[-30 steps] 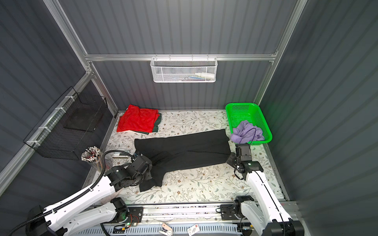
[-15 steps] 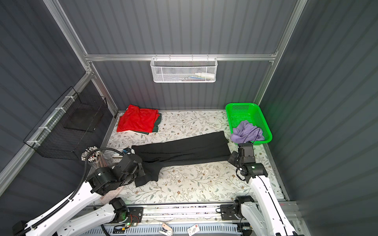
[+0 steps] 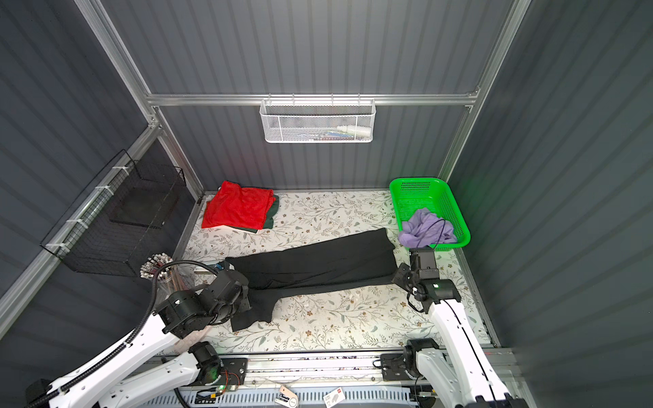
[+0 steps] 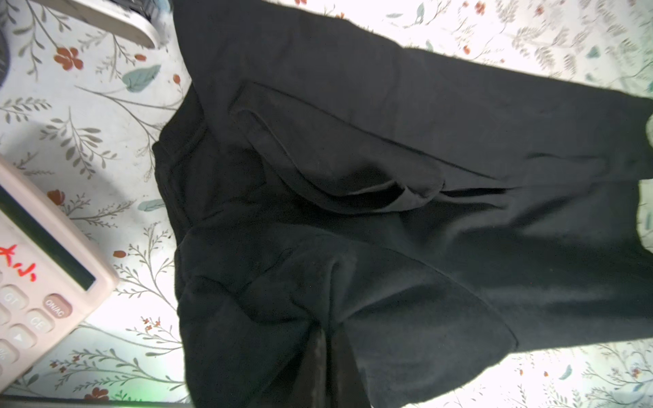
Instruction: Fold and stack the t-shirts
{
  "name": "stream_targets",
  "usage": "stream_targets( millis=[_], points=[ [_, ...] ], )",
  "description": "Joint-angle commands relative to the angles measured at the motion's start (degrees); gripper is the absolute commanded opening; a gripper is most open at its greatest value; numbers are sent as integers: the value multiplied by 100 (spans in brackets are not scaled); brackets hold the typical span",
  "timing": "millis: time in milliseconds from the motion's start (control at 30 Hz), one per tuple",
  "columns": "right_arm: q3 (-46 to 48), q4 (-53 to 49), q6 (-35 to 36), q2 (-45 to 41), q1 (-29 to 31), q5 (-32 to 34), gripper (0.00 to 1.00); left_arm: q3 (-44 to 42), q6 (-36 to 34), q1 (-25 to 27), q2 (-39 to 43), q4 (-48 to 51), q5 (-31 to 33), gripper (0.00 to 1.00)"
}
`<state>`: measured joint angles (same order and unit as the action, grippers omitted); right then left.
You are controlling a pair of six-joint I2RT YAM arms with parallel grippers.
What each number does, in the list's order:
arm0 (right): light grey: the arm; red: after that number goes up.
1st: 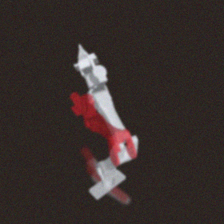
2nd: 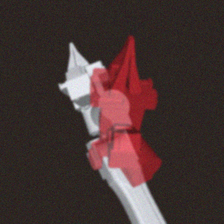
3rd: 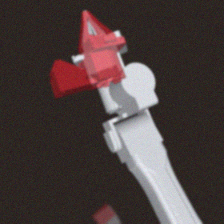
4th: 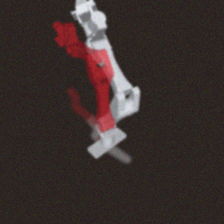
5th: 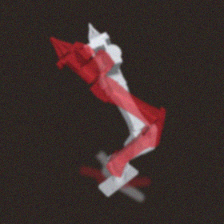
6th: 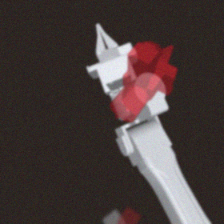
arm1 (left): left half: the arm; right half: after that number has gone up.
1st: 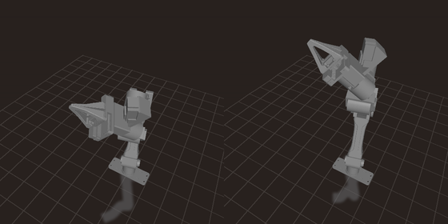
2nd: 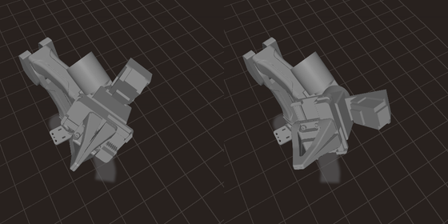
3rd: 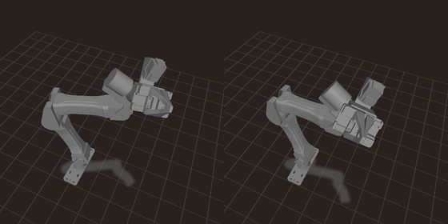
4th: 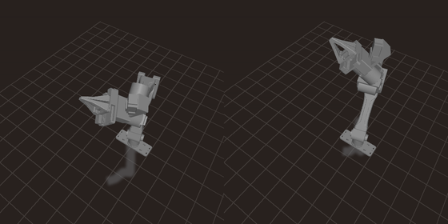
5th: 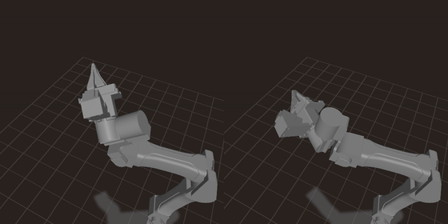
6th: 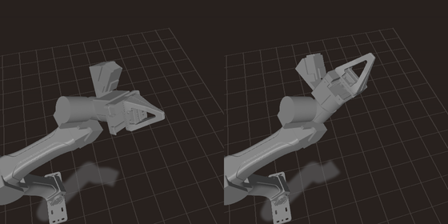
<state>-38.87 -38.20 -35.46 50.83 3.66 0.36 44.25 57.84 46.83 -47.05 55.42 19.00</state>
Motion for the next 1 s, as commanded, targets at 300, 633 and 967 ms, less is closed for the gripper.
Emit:
stream_targets(
  millis=[300, 633, 967],
  points=[
    [-444, 617, 263, 1083, -6, 173, 0, 270, -414, -1, -1079, -256, 219, 0],
    [-832, 1022, 389, 2187, 11, 185, 0, 624, -651, -79, -1850, -409, 306, 0],
    [-1116, 1251, 448, 2919, 91, 241, 0, 717, -1257, -851, -2345, -575, -299, 0]
  ],
)
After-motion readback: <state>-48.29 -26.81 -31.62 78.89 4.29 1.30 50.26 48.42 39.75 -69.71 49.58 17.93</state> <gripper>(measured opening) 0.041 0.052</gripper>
